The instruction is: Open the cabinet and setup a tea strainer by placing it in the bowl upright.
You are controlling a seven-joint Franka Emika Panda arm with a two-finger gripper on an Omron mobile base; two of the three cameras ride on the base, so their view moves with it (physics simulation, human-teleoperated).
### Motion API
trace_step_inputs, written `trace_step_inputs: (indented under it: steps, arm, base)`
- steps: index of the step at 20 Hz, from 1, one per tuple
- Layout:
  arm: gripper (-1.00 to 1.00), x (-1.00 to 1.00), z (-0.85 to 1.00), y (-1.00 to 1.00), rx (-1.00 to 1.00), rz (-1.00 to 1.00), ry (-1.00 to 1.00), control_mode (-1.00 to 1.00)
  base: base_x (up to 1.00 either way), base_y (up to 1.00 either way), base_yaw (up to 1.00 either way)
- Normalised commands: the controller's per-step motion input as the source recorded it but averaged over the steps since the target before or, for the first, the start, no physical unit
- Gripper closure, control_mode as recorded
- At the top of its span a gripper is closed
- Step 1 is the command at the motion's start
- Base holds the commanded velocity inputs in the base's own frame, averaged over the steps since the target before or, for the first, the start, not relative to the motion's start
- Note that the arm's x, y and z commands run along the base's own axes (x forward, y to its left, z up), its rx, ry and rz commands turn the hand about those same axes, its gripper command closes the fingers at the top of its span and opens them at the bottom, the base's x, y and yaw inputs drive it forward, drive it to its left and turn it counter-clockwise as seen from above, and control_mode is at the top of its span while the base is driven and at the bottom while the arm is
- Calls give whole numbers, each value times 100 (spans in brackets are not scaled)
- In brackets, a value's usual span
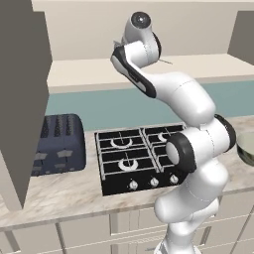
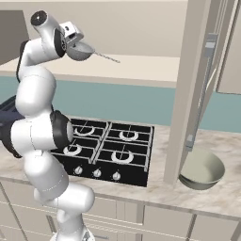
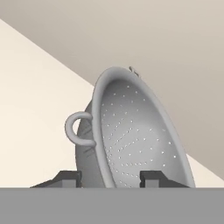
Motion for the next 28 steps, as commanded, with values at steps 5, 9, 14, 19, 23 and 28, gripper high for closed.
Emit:
trace_step_inputs:
  steps: [5, 9, 14, 19, 23, 28]
  arm:
    - [100, 0, 1, 4, 0, 0, -1, -100]
    - [100, -18, 7, 20, -13, 0, -1, -100]
    - [100, -29, 0, 17, -29, 0, -1, -100]
    - [100, -33, 0, 7, -25, 0, -4, -100]
    - [100, -57, 10, 0, -10, -8, -6, -100]
    - [100, -68, 17, 0, -4, -21, -3, -100]
  base:
    - [0, 0, 0]
    - [0, 0, 0]
    - [0, 0, 0]
    - [0, 0, 0]
    - [0, 0, 0]
    - [0, 0, 0]
